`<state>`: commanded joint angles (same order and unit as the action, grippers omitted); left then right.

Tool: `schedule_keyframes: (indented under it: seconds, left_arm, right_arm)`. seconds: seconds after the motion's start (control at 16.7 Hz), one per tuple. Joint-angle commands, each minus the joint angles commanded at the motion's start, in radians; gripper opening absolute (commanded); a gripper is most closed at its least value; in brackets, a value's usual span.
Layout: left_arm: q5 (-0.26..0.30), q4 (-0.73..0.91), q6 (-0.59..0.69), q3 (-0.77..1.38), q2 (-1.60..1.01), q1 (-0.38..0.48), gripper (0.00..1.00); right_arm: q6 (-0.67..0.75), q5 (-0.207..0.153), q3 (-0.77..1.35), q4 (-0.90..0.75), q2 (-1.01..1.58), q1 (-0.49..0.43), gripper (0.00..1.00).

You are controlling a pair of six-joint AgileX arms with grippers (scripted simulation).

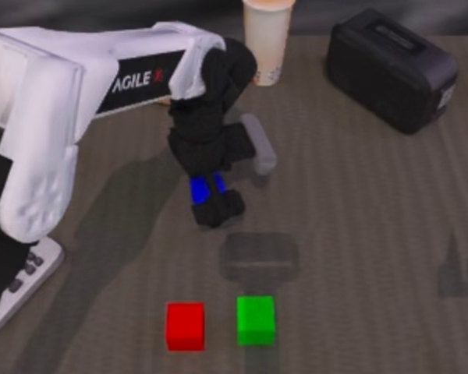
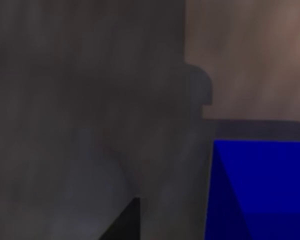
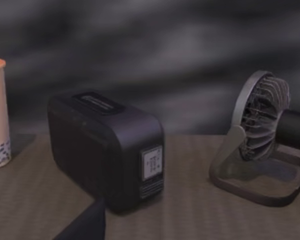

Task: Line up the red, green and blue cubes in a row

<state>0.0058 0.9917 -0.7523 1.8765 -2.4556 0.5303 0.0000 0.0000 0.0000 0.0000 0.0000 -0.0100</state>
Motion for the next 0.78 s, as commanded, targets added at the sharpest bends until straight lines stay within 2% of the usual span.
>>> schedule_keyframes:
  seconds: [0.42, 0.78]
  left_arm:
    - [0.000, 0.000, 0.000, 0.000, 0.000, 0.000, 0.02]
    - [0.000, 0.000, 0.000, 0.000, 0.000, 0.000, 0.00]
  right_arm:
    - [0.000, 0.000, 0.000, 0.000, 0.000, 0.000, 1.00]
    - [0.000, 0.000, 0.000, 0.000, 0.000, 0.000, 1.00]
